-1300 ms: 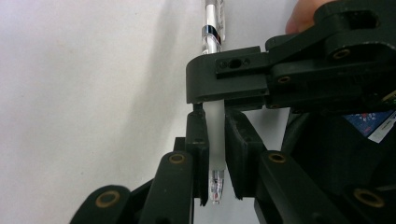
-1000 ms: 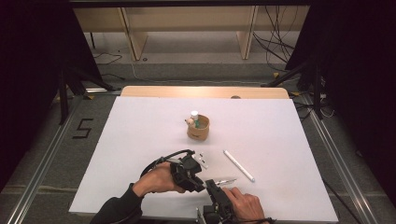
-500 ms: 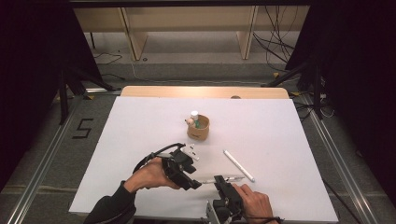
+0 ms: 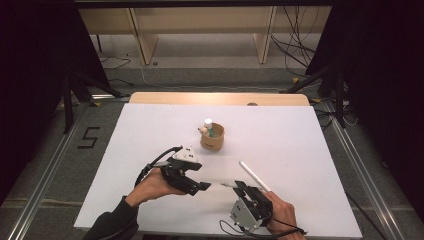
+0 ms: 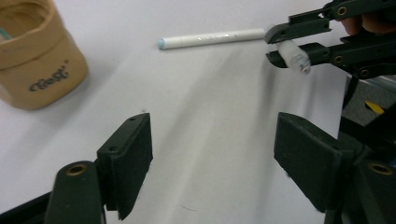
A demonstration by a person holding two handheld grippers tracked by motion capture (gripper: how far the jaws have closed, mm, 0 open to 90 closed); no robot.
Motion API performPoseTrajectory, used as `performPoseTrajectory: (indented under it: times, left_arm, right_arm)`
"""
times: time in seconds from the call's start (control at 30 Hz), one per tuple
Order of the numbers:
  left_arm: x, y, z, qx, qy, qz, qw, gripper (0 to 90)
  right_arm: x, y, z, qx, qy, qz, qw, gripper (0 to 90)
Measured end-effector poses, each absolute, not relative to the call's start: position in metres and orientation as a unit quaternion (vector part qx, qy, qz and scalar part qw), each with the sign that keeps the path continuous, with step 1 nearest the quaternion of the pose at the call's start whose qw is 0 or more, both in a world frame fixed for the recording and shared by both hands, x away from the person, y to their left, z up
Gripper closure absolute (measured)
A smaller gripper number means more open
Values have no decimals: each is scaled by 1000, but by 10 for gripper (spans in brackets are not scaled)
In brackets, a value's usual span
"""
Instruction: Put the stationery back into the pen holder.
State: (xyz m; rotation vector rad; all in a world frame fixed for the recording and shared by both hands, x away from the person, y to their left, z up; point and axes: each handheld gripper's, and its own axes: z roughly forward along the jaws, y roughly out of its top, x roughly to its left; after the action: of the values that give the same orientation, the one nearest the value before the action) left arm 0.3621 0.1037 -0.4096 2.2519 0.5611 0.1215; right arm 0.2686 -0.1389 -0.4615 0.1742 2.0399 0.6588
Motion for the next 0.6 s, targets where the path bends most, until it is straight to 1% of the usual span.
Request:
performPoseTrajectory:
  times: [0.23,0.33,0.6]
  left_arm:
    - [356,121,-429,875,244,74,411,216]
    - [352,128,-435,866,249,77,427,195]
    - [342,144,-445,827,270,104,481,179]
  right_arm:
    - [282,-151,-447,136,827,342,426,794]
    - [292,-158,-439,175,817,384,394,794]
    - [325,-169,-417,266,777,485,300,794]
